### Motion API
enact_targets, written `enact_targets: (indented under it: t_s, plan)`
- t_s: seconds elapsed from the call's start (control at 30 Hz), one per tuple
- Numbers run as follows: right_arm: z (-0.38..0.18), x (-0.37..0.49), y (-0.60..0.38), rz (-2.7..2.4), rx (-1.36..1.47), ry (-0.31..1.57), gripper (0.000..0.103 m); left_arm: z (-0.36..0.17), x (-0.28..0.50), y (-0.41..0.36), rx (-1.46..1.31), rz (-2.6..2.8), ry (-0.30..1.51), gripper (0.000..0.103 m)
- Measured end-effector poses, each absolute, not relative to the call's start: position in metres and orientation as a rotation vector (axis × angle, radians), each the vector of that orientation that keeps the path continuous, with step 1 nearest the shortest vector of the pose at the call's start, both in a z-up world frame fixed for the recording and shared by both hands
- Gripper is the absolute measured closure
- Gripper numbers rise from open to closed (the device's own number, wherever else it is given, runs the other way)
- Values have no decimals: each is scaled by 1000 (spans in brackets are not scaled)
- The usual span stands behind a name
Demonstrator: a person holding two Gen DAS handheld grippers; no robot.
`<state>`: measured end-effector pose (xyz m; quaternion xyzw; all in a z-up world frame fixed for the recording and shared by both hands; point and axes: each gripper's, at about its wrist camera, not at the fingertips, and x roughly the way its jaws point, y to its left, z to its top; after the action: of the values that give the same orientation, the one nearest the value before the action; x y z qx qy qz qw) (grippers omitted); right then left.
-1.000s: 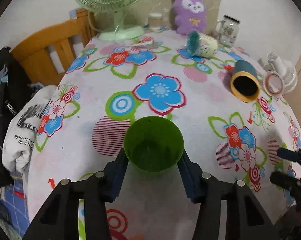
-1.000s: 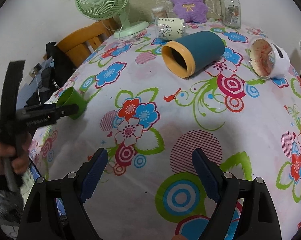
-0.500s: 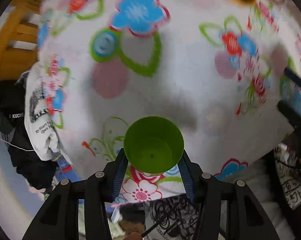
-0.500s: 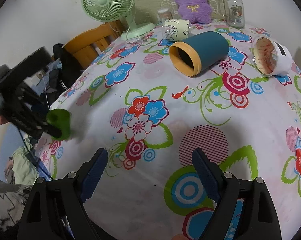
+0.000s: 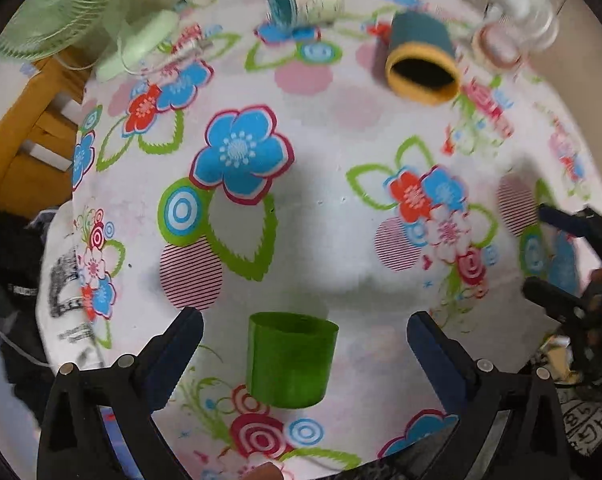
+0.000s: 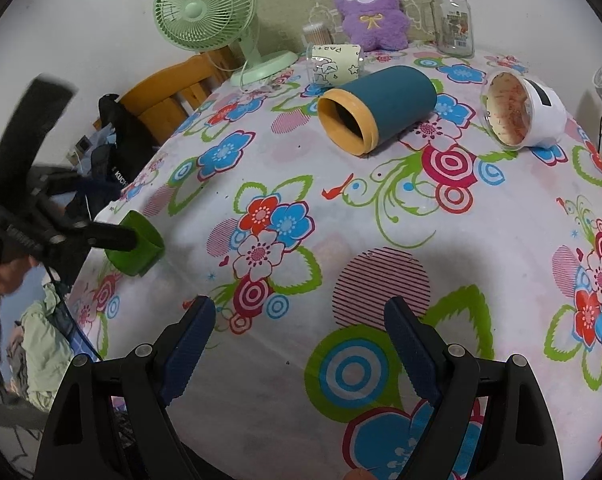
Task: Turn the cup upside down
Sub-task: 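Lower the green cup rim-down onto the sheet with the left gripper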
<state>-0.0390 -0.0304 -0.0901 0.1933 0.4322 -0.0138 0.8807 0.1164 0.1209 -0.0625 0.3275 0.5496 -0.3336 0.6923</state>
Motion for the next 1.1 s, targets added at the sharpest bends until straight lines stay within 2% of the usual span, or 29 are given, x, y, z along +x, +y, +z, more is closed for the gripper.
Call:
enact_targets:
  t_s: [0.2,0.3,0.37,0.4,0.43,0.6,0.73,0.87,1.1]
  plan:
    - [-90,-33,-25,-34,382,915,15,-59,96,177,526,-878,947,0]
    - [-88,-27,-17,-23,364,921,15,-73,97,190,467,-876,907,1]
    - [-87,-24,-9,-7,352,925,15,-82,100,191,456,-885,906,8]
    - [-87,-23,-6,-2,347,927,15,-85,100,191,454,-897,911,24]
    - [-86,-23,-3,3,342,928,15,-88,102,191,458,-899,930,48]
    - [-86,-23,3,9,337,928,15,-88,97,191,506,-878,980,50]
    - [-87,-22,1,10,337,925,15,-65,88,176,667,-823,1016,50]
    - [-89,-24,3,24,332,924,15,-57,100,152,829,-708,1243,50]
    - [-93,-32,0,15,315,935,15,-79,113,111,1050,-611,1505,49]
